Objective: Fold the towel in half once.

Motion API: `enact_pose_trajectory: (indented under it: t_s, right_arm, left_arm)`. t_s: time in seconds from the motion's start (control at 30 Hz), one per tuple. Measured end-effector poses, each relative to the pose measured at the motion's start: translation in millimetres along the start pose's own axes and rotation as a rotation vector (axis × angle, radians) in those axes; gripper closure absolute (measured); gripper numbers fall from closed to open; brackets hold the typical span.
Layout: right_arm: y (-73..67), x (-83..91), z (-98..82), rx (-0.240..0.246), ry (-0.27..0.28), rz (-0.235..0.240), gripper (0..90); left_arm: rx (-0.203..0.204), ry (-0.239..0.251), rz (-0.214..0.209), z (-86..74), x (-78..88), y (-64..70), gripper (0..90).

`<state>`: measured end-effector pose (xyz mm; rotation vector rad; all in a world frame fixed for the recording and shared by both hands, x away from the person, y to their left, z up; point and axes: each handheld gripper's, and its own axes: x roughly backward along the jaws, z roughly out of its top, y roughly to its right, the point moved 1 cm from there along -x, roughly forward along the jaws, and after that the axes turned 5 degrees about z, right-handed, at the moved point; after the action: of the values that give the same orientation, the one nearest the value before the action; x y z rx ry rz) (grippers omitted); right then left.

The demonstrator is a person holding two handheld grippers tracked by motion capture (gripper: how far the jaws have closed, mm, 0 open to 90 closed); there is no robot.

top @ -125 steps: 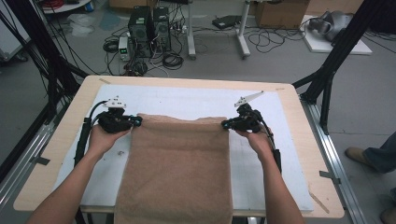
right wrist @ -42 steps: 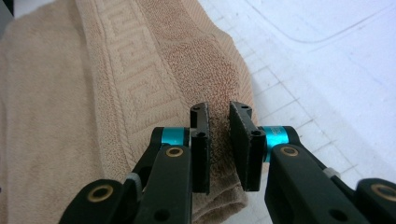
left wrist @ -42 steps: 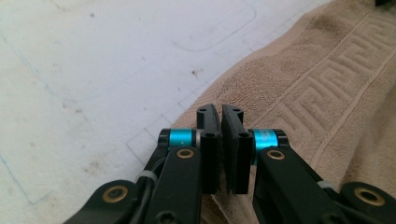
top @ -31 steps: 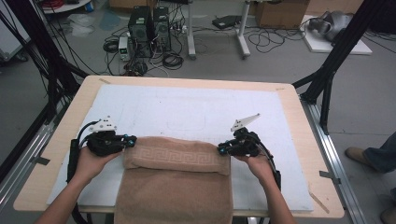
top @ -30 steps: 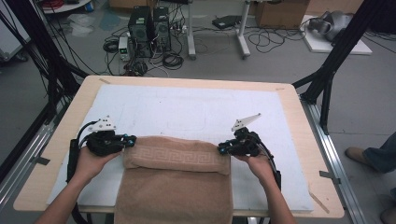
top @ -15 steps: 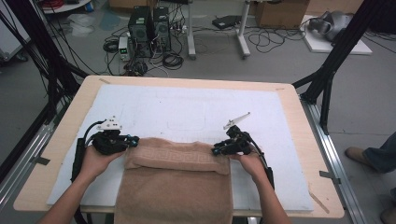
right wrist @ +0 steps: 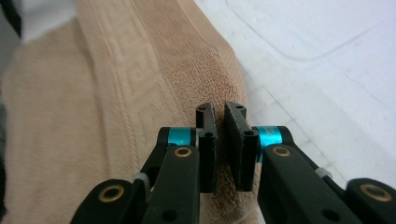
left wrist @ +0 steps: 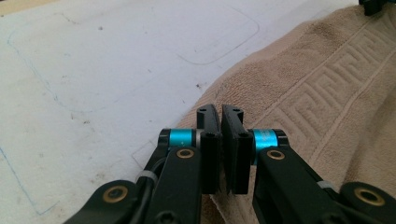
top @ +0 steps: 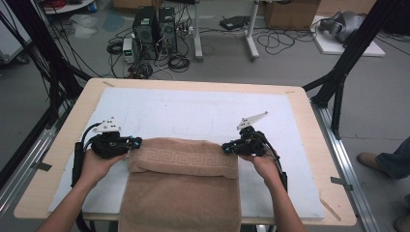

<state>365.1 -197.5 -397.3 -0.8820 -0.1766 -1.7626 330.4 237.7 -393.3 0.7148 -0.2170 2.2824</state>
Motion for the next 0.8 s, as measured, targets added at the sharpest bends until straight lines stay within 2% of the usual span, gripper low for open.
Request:
enact_pose_trajectory:
  t_s: [0.1, 0.17, 0.23, 0.27, 0.3, 0.37, 0.43, 0.5, 0.57, 0.63, 0.7, 0.8]
  right_arm:
    - [-15.8, 11.6, -1.2, 0.041, 0.008, 0.017, 84.1]
    - [-33.6, 20.7, -7.5, 0.074, 0.004, 0.049, 84.1]
    - [-57.6, 29.5, -18.4, 0.108, -0.005, 0.095, 83.5]
    - [-70.0, 33.6, -25.3, 0.132, -0.004, 0.141, 81.0]
    - [-82.3, 37.9, -32.2, 0.149, -0.011, 0.169, 74.6]
    - [-96.5, 46.7, -41.0, 0.164, 0.01, 0.172, 68.0]
    - [-93.9, 52.9, -42.4, 0.139, 0.049, 0.146, 64.7]
    - [-81.4, 50.3, -41.0, 0.124, 0.047, 0.076, 59.2]
    - [-66.2, 42.0, -39.6, 0.08, 0.036, 0.032, 54.5]
    - [-52.5, 33.7, -38.7, 0.07, 0.026, -0.024, 51.4]
    - [-39.6, 25.5, -38.5, 0.038, 0.027, -0.048, 47.4]
    - [-22.5, 14.0, -38.6, 0.006, 0.028, -0.082, 41.2]
  left_arm:
    - [-0.026, 0.036, -0.027, -4.5, 20.2, 15.0, 85.7]
    - [-0.053, 0.053, -0.059, -13.1, 40.6, 29.4, 85.7]
    - [-0.07, 0.063, -0.118, -27.0, 61.3, 48.7, 85.1]
    - [-0.082, 0.054, -0.147, -34.5, 70.4, 57.5, 82.6]
    - [-0.08, 0.049, -0.16, -40.5, 77.3, 64.3, 75.5]
    - [-0.086, 0.036, -0.143, -45.1, 83.1, 68.5, 61.1]
    - [-0.09, 0.031, -0.116, -40.3, 78.7, 62.4, 55.3]
    - [-0.093, 0.039, -0.079, -33.7, 67.8, 54.9, 52.6]
    - [-0.093, 0.049, -0.054, -28.6, 53.6, 47.9, 51.9]
    - [-0.061, 0.049, -0.035, -27.3, 36.6, 39.4, 51.5]
    - [-0.066, 0.01, 0.008, -28.9, 19.8, 29.7, 50.9]
    - [-0.041, -0.049, 0.031, -32.8, -1.3, 14.8, 48.9]
